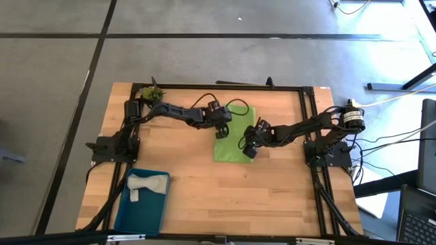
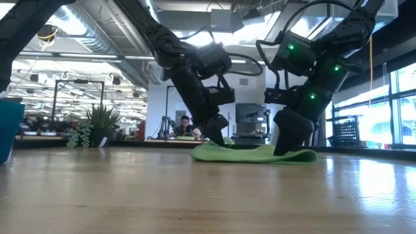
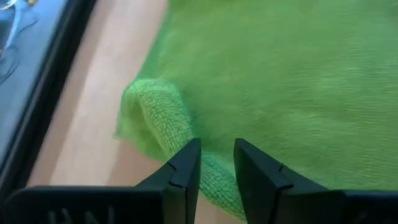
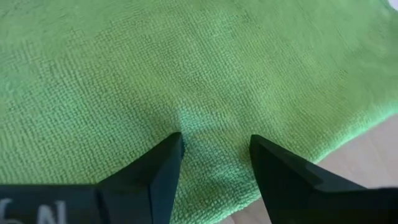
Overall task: Roll microfiber towels into tight, uniform cylinder then place into a basket
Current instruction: Roll the green towel
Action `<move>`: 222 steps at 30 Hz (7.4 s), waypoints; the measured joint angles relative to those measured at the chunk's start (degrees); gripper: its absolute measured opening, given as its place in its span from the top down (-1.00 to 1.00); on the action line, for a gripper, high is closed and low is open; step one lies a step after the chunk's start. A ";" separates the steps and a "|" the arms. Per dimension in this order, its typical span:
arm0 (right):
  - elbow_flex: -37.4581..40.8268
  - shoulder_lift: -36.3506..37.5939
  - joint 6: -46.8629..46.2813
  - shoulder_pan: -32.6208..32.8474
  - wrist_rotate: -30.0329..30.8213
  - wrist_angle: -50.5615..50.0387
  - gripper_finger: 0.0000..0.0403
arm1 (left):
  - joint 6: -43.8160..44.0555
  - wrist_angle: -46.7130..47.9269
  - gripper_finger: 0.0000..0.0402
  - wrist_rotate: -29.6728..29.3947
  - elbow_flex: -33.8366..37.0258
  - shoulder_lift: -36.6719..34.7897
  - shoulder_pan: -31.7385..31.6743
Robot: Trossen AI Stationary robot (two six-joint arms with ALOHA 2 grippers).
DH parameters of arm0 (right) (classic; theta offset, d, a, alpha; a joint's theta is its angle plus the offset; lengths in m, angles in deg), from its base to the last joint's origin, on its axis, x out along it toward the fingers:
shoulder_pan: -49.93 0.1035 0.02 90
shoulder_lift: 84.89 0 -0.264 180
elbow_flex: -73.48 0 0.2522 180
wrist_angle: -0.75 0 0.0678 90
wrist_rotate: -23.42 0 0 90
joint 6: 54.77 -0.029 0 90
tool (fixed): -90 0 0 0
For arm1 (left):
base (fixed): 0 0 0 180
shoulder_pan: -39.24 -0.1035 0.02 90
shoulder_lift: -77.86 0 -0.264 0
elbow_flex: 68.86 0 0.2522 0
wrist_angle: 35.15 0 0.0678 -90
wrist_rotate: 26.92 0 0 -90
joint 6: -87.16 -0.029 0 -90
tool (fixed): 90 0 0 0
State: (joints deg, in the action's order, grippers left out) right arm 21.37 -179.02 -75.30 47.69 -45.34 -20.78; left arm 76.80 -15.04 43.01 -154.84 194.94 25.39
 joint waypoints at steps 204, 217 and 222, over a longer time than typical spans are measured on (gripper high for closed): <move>3.15 0.96 -28.43 -5.36 -20.13 12.98 0.02 | 19.15 39.52 0.56 -5.74 -0.04 -20.48 20.91; 1.37 4.21 -18.43 1.22 -19.02 19.34 0.02 | 22.71 39.30 0.56 -5.72 -0.04 -20.48 28.76; 0.76 9.36 -9.31 1.46 -13.71 17.19 0.02 | 25.06 38.97 0.56 -5.94 -0.04 -20.48 31.66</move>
State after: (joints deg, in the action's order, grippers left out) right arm 22.13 -169.66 -84.62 49.15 -59.06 -3.59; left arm 101.86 23.94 37.07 -154.89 174.46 57.06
